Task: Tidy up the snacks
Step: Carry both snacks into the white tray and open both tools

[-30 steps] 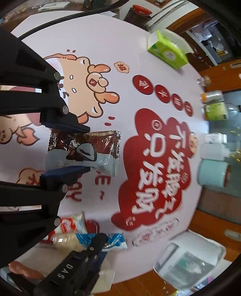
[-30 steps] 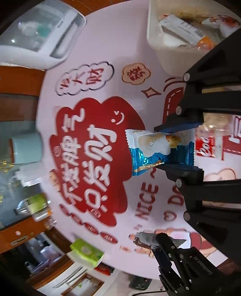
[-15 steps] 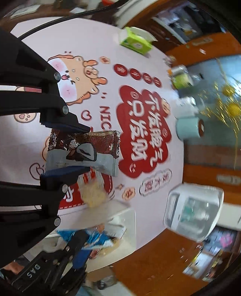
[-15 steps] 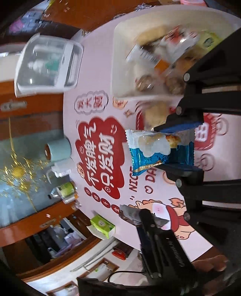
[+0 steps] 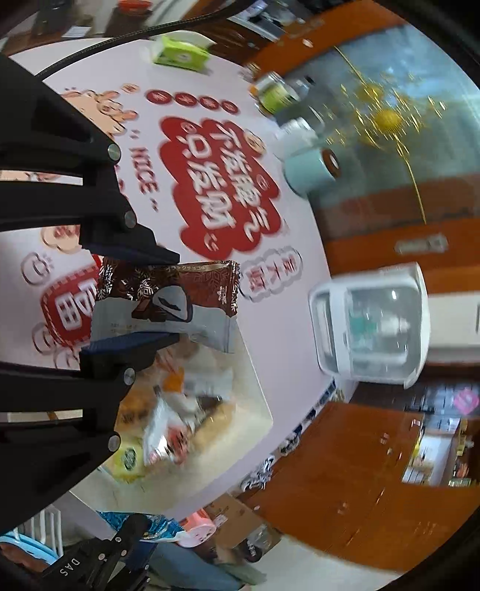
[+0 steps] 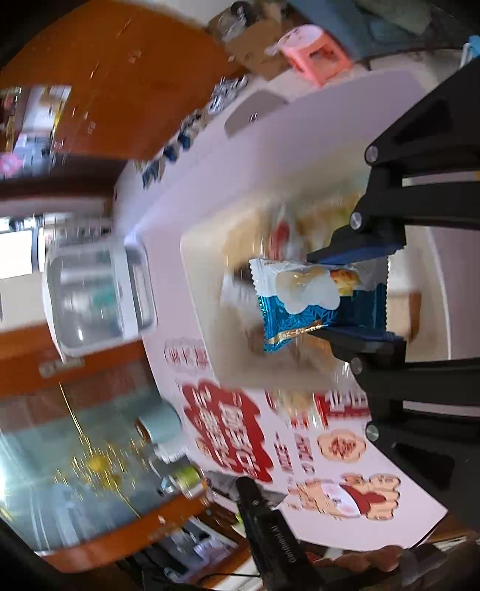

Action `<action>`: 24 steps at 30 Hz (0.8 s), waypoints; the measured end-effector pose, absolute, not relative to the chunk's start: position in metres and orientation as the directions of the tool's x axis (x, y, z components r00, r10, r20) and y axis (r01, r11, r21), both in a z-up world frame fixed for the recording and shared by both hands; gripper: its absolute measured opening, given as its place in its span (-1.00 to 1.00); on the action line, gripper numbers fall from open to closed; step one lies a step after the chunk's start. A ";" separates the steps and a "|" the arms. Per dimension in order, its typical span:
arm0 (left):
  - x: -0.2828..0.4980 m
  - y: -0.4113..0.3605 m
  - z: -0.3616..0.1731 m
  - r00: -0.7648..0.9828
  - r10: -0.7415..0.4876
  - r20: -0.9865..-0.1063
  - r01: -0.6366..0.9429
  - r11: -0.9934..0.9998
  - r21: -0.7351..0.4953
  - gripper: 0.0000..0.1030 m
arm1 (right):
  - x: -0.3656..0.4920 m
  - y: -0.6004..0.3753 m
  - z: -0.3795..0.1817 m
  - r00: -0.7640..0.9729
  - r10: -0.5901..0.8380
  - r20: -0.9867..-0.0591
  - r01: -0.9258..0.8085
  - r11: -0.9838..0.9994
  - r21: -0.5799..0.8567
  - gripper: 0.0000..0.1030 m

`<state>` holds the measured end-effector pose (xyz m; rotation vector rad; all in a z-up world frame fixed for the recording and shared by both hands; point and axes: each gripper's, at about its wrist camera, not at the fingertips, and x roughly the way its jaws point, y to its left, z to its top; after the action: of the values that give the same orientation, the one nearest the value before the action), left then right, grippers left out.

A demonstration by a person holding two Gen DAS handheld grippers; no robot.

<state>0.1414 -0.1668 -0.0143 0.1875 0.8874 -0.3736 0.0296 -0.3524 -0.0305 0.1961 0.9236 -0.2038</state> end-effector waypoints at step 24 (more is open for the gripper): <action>0.150 -0.286 -0.053 0.543 -0.209 -0.813 0.638 0.733 0.238 0.80 | 0.028 -0.416 -0.056 0.495 -0.071 -0.866 0.362 0.923 0.131 -0.35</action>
<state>0.1498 -0.2856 -0.0534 0.5590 0.8586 -0.5345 0.0281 -0.4160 -0.0561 0.3145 1.0237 -0.2676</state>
